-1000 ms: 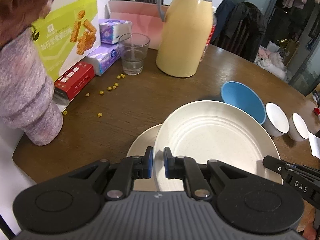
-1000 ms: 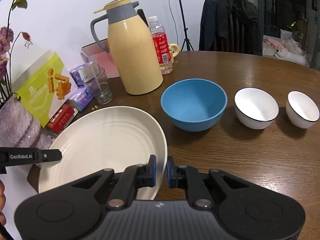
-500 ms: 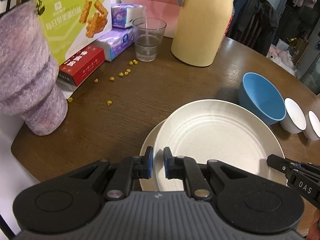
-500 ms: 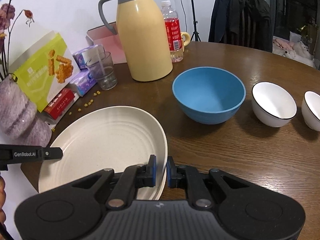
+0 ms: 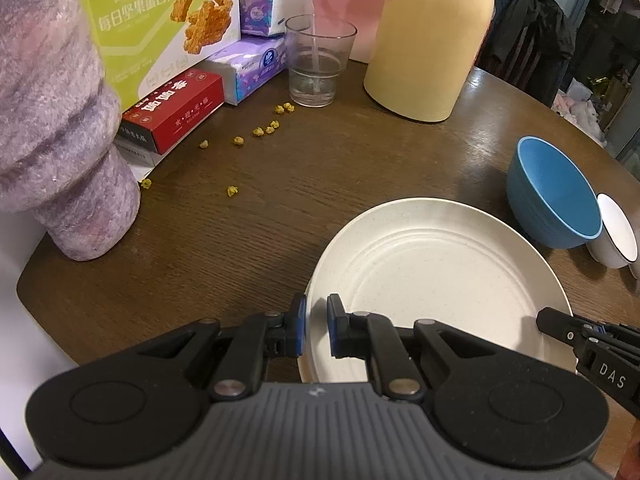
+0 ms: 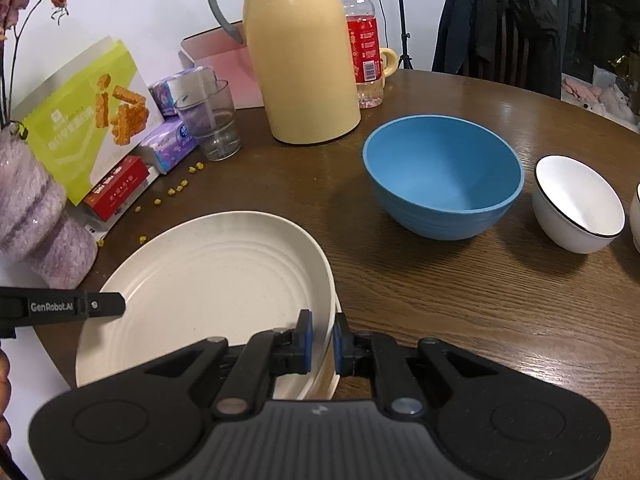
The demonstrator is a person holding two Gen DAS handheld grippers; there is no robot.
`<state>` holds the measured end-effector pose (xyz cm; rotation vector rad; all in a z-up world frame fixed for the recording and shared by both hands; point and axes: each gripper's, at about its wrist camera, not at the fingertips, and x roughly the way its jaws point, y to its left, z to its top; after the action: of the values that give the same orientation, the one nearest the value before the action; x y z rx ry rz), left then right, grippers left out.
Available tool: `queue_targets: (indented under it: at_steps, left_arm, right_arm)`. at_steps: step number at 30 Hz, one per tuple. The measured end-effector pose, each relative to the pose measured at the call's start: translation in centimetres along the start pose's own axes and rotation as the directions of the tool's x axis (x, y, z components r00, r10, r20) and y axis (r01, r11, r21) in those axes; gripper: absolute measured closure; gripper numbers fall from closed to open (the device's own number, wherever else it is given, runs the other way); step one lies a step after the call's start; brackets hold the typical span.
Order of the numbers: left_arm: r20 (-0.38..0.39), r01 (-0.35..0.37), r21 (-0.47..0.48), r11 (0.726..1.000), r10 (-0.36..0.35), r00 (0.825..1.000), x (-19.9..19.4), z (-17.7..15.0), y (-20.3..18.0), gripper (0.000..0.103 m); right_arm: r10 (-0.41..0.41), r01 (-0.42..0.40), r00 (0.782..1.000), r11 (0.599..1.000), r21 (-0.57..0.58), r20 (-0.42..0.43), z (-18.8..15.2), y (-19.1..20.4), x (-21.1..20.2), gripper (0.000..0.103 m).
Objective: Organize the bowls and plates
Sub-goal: 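Lower the held cream plate onto the stacked plates with both grippers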
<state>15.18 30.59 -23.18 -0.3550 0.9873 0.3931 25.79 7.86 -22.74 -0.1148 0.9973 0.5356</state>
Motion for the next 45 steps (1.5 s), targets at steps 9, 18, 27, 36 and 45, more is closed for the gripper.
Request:
queue_targets:
  at_steps: [9,18,27,36,45]
  left_arm:
    - [-0.009,-0.016,0.005,1.0,0.016,1.0,1.4,-0.4,0.0,0.092]
    - [0.009,-0.032,0.037,0.999,0.031,0.999,1.7,-0.6,-0.5,0.091]
    - [0.039,-0.089,0.12,0.989,0.085,0.996,1.6,-1.1,-1.8,0.09]
    - [0.035,-0.135,0.179,0.974,0.131,0.991,2.1,-1.8,-2.5,0.09]
    - [0.04,-0.143,0.184,0.973,0.138,0.99,1.9,-1.6,-2.6,0.09]
  right_arm:
    - [-0.005,0.005,1.0,1.0,-0.027,-0.017,-0.3,0.3,1.4,0.092]
    - [-0.031,0.032,0.999,0.996,-0.088,0.009,-0.7,0.7,1.8,0.091]
    - [-0.06,0.063,0.998,0.986,-0.157,0.023,-1.3,1.2,1.9,0.09]
    - [-0.114,0.12,0.993,0.958,-0.259,0.036,-1.9,2.5,2.2,0.089]
    - [-0.153,0.156,0.988,0.938,-0.308,0.036,-2.5,3.4,3.0,0.087]
